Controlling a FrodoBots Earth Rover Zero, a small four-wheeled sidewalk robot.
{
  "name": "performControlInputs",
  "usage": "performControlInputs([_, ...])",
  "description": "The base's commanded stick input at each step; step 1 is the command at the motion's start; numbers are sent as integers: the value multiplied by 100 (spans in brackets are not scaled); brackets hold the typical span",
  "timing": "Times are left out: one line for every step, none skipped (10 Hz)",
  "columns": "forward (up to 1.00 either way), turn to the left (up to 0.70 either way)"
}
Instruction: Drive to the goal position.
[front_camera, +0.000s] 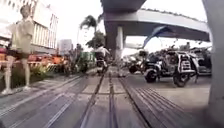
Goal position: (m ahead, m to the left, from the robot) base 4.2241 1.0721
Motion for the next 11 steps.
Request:
performControlInputs([45,0])
performControlInputs([63,0])
performControlInputs([70,0])
performControlInputs([70,0])
performControlInputs([70,0])
performControlInputs([70,0])
performControlInputs([70,0])
performControlInputs([70,0])
performControlInputs([70,0])
performControlInputs([70,0])
performControlInputs([68,0])
